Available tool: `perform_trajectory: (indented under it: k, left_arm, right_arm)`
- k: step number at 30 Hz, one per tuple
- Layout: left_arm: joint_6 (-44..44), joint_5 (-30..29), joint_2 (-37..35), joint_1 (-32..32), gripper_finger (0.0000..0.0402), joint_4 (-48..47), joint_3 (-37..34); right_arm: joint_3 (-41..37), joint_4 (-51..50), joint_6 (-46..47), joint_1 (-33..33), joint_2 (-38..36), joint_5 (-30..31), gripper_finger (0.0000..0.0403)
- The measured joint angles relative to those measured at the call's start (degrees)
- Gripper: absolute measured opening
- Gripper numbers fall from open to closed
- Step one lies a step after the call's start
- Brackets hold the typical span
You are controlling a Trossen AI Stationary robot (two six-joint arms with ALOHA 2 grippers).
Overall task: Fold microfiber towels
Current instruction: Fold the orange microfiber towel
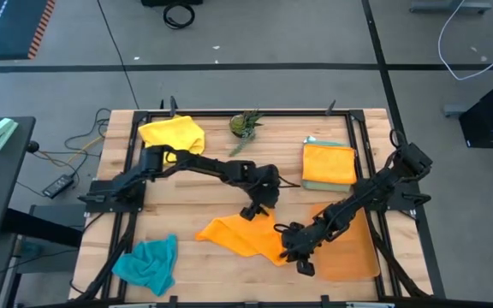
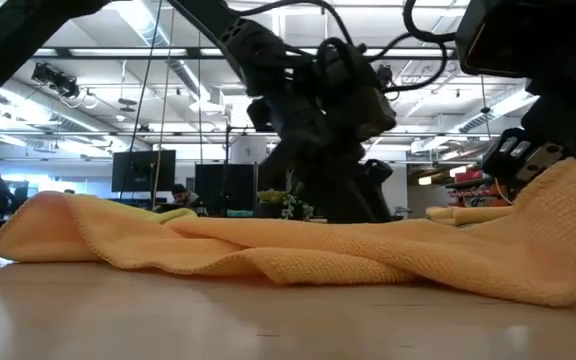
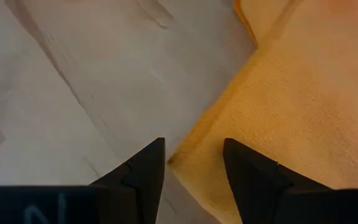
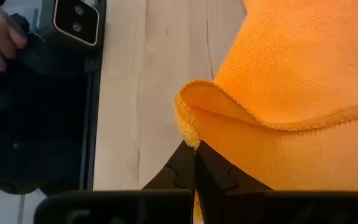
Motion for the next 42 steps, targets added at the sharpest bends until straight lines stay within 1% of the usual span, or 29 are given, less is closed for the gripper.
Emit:
perform_trajectory:
  k: [2, 3, 5, 7, 12, 13, 18, 20, 23, 26, 27, 30, 32, 33, 34, 36, 42]
  left_arm:
    - [1.0, 0.0, 0.1, 0.0, 0.0169, -3.3, 1.0]
    - [1.3, 0.0, 0.1, 0.0, 0.0164, -3.1, 1.5]
    - [1.8, 0.0, -0.2, -0.1, 0.0144, -3.3, 1.9]
    - [1.7, 0.1, -0.3, 0.0, 0.0114, -3.8, 2.3]
    - [1.6, 0.0, -0.3, 0.1, 0.0021, -4.3, 2.4]
    - [1.5, 0.0, -0.3, 0.1, 0.0012, -4.7, 2.4]
    - [3.3, 0.0, -0.3, 0.0, 0.0019, -8.3, 2.4]
    - [3.2, 0.0, -0.7, 0.1, 0.0009, -9.3, 2.3]
    - [1.8, 0.0, -2.7, 0.1, 0.0007, -11.3, 2.4]
    - [1.1, 0.4, -5.0, 0.1, 0.0005, -16.7, 2.4]
    - [0.7, 1.2, -5.6, -0.1, 0.0005, -19.7, 2.4]
    - [-0.1, 6.2, -7.3, -1.3, 0.0004, -27.0, 2.3]
    - [-0.2, 8.8, -7.4, -3.0, 0.0004, -29.2, 2.4]
    - [-0.3, 9.0, -7.3, -4.2, 0.0004, -29.8, 2.2]
    - [-0.7, 9.1, -7.0, -5.4, 0.0004, -29.0, 1.7]
    - [-2.4, 9.2, -6.2, -8.2, 0.0004, -24.3, 0.9]
    - [-5.1, 9.2, -4.8, -16.8, 0.0005, -21.6, 0.8]
  right_arm:
    - [0.0, 0.1, -0.3, 0.0, 0.0, 0.8, 0.0007]
    - [0.0, 0.2, -0.6, 0.0, 0.0, 1.0, 0.0007]
    - [0.0, 0.1, -1.0, 0.0, 0.0, 1.5, 0.0008]
    - [0.0, -0.1, -1.0, 0.0, 0.0, 1.5, 0.0008]
    - [0.0, -0.2, -0.8, 0.0, 0.0, 2.0, 0.0008]
    - [0.0, -0.1, -0.7, 0.0, 0.0, 2.0, 0.0008]
    - [0.0, 0.0, 0.6, 0.0, 0.0, 2.4, 0.0008]
    - [0.0, 0.0, 0.6, 0.0, 0.0, 2.4, 0.0008]
    - [0.0, 0.0, 0.5, 0.0, 0.0, 3.2, 0.0008]
    - [0.0, -0.1, 0.4, 0.0, 0.0, 3.6, 0.0008]
    - [0.0, -0.2, 0.4, 0.0, 0.0, 3.7, 0.0008]
    - [0.0, -0.6, -0.1, 0.1, 0.0, 4.1, 0.0008]
    - [0.0, -0.6, -0.9, 0.1, 0.0, 4.1, 0.0008]
    - [0.0, -0.6, -1.1, 0.1, 0.0, 4.3, 0.0008]
    - [0.0, -0.6, -1.4, 0.1, 0.0, 4.4, 0.0008]
    - [0.0, -0.6, -2.0, 0.1, 0.0, 5.0, 0.0008]
    - [0.0, -1.1, -3.9, 0.1, 0.0, 5.4, 0.0008]
